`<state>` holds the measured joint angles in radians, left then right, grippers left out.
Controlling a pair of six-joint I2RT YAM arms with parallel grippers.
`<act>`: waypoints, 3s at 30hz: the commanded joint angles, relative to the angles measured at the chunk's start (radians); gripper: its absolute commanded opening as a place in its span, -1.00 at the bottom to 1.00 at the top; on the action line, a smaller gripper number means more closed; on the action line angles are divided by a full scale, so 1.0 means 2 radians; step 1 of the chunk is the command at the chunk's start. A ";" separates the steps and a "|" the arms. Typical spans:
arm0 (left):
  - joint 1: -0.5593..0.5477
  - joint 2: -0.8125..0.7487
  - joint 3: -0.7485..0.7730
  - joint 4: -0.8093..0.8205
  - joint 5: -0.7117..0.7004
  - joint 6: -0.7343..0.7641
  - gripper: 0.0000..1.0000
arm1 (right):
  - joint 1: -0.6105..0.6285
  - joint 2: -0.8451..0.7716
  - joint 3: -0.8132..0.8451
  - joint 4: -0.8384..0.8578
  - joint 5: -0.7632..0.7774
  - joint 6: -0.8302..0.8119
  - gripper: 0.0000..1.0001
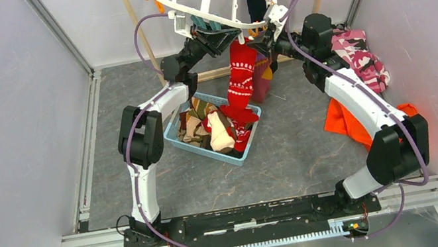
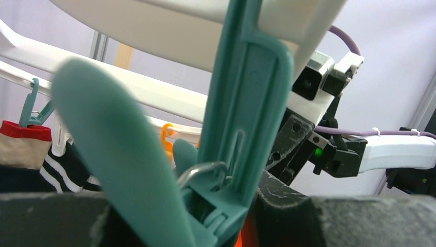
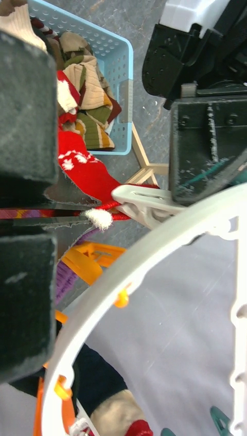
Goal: Clip the socks to the hanger
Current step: Open the clamp at the hanger, then clamp the sock onto the hanger, then pick up the sock from the bin.
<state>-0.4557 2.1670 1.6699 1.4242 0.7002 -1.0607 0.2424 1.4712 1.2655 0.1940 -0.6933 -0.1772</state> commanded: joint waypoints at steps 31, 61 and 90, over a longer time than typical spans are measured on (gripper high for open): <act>0.001 -0.001 0.005 0.020 0.004 -0.015 -0.62 | -0.009 0.018 0.075 -0.026 -0.045 0.011 -1.00; 0.013 -0.082 -0.136 0.019 -0.039 0.036 1.00 | -0.011 0.001 0.046 -0.087 -0.030 -0.054 -0.26; 0.023 -0.520 -0.413 -0.544 -0.148 0.369 1.00 | -0.062 -0.175 -0.069 -0.348 -0.071 -0.228 0.78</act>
<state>-0.4145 1.2636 0.8566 0.6716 0.5007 -0.5121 0.1375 1.1767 1.1591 -0.3614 -0.8024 -0.5282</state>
